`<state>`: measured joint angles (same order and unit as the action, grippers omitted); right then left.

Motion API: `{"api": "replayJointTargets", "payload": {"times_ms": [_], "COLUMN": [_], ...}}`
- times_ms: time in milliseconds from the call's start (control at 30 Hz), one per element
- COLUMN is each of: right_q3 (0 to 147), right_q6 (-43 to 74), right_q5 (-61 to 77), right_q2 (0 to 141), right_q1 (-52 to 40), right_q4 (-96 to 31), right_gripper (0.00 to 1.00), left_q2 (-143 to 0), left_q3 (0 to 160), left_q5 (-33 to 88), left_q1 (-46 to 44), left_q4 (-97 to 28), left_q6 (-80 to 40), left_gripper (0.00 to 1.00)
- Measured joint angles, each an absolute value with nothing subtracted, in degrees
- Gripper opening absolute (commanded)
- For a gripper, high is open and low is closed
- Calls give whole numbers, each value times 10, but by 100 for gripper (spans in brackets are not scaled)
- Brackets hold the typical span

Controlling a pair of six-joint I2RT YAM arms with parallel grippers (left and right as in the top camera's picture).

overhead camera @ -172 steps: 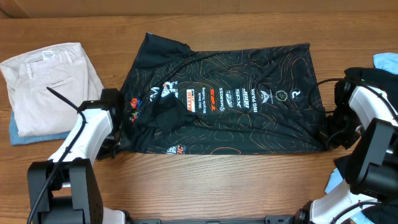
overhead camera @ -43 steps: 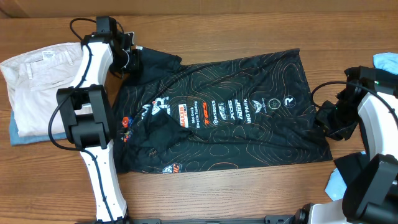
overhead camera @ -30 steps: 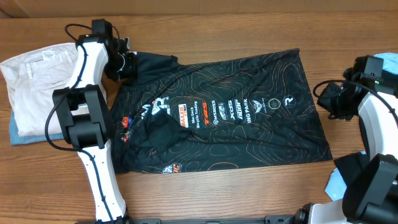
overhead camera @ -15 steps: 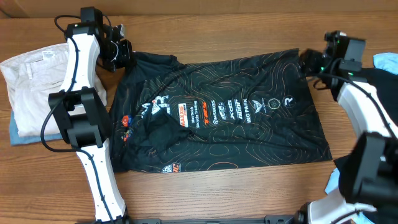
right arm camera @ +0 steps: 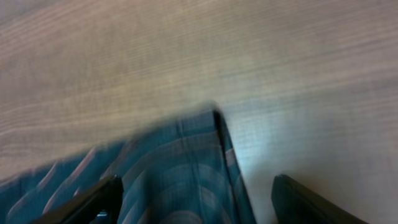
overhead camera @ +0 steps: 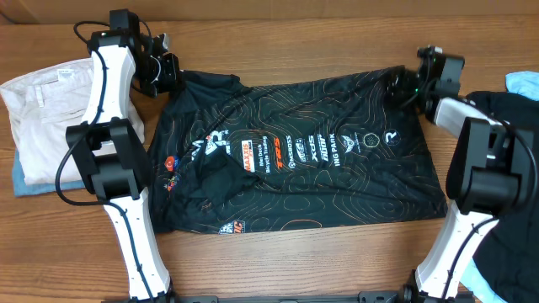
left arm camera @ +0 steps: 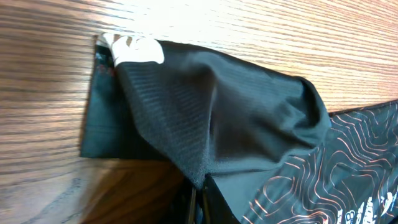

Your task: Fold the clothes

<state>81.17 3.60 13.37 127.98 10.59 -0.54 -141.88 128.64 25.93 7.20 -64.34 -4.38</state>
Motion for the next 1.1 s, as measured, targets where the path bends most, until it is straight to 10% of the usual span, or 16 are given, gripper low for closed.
{"api": "replayJointTargets", "payload": {"times_ms": [333, 500, 1100], "right_q3": [900, 903, 927], "right_q6": [17, 15, 30], "right_q5": [135, 135, 49], "right_q2": [1322, 1322, 1300], "right_q1": [99, 99, 106], "right_q4": [-86, -105, -219], "right_gripper": [52, 11, 6], "left_q2": [-1419, -1419, -1419], "left_q3": [1286, 1286, 1326], "left_q5": [232, 228, 206], "left_q1": [49, 46, 54], "left_q4": [-643, -643, -685], "left_q6": [-44, -44, -44], "left_gripper": [4, 4, 4]}}
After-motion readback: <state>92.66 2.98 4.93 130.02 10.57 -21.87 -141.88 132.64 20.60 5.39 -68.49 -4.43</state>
